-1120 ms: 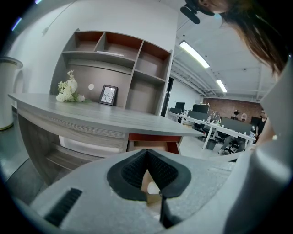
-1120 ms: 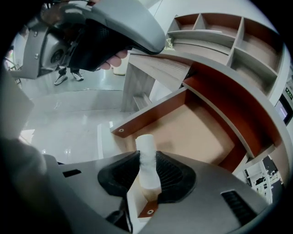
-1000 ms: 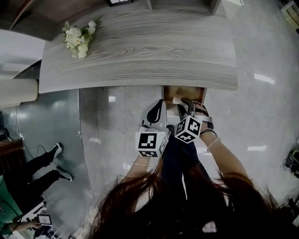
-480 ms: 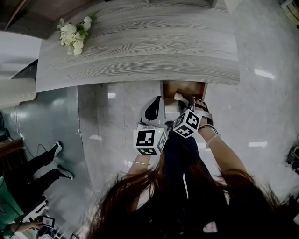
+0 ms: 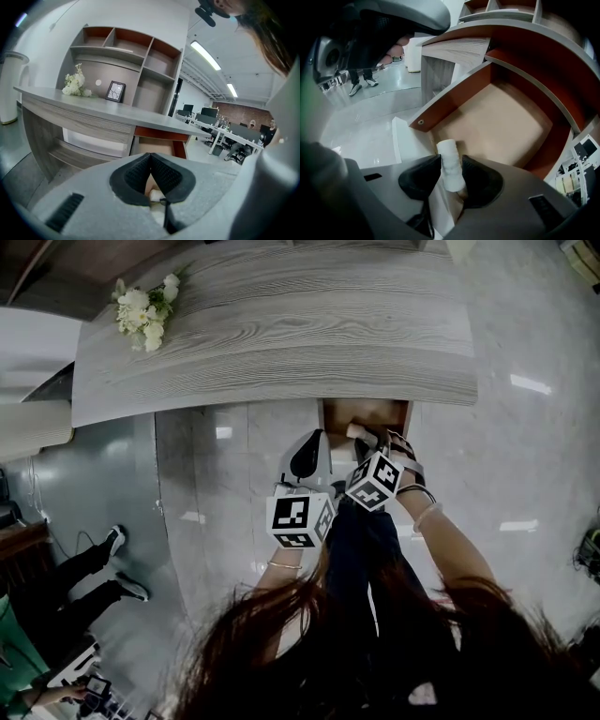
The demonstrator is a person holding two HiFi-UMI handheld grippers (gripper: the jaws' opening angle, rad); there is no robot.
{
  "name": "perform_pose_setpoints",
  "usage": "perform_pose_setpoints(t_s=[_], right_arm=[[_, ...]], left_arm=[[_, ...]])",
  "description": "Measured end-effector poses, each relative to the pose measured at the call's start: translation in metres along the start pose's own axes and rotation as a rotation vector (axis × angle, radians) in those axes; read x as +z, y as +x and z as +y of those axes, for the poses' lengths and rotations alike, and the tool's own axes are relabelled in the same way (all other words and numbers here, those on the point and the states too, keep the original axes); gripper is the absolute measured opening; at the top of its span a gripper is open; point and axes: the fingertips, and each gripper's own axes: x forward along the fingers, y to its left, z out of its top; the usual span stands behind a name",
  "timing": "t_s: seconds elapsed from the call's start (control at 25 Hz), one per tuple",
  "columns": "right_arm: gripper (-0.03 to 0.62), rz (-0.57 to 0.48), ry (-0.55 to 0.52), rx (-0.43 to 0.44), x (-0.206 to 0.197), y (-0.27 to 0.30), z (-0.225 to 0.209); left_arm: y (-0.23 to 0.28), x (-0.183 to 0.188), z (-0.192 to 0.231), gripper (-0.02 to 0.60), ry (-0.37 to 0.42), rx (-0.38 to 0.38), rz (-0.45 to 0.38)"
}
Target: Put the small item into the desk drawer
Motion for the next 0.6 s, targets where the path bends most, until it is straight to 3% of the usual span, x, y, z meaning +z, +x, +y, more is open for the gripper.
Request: perform_pose_setpoints(t_s=[0.6], right_arm=[[0.133, -0.101, 0.114, -0.028, 0.018, -0.038, -0.014]], left_arm=[[-0.003, 0.026, -0.019, 0.015, 0.042, -0.024, -0.013]])
